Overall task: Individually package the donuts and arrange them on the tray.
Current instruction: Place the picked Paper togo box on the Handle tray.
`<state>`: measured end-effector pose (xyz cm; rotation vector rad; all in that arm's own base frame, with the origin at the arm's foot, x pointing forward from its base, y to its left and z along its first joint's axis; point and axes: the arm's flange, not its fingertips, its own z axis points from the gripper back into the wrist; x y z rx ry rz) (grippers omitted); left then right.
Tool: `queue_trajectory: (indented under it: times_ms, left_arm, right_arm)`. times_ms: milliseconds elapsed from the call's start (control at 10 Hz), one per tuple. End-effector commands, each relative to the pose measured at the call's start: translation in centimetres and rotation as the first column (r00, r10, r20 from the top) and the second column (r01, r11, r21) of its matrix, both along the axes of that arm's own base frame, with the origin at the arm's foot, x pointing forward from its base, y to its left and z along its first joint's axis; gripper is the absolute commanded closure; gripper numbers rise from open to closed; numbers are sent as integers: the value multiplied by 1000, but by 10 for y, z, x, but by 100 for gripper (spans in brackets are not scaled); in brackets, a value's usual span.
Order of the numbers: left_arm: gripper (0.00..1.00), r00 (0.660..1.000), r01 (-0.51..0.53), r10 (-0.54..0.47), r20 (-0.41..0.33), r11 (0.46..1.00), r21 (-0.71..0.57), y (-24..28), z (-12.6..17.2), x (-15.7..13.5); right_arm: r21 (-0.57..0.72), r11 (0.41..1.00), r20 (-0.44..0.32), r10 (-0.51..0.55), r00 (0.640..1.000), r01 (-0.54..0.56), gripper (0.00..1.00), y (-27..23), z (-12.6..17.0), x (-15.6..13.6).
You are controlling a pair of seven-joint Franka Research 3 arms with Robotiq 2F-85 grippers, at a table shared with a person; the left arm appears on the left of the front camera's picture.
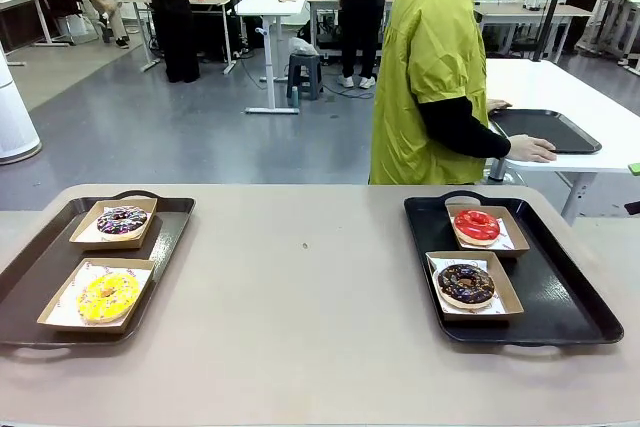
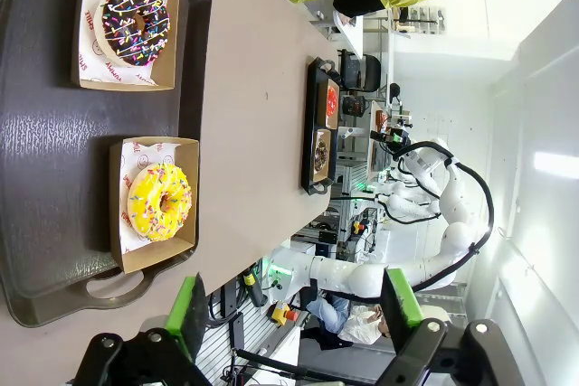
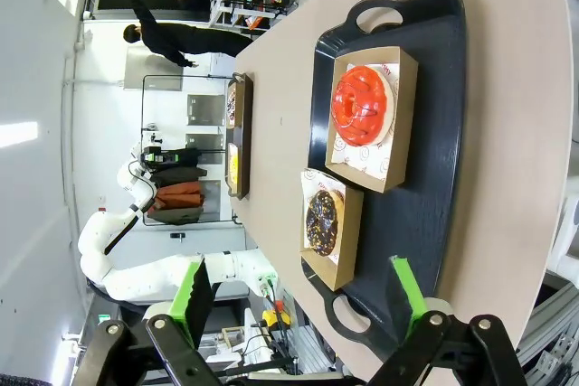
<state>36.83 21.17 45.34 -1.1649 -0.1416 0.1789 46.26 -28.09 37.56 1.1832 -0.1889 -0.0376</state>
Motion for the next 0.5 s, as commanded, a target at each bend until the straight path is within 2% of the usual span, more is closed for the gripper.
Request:
queue_trajectory:
  times_ms: [0,400]
  left_arm:
    - [0,1000,5,-5,2,1000,6,1,2,-3]
    - [0,1000,5,-5,2,1000,6,1,2,-3]
  right_arm:
    - [-8,1000,-8,3,1000,-3,0,1,-2,-1]
    - [-8,1000,-8,3,1000,-3,0,1,-2,-1]
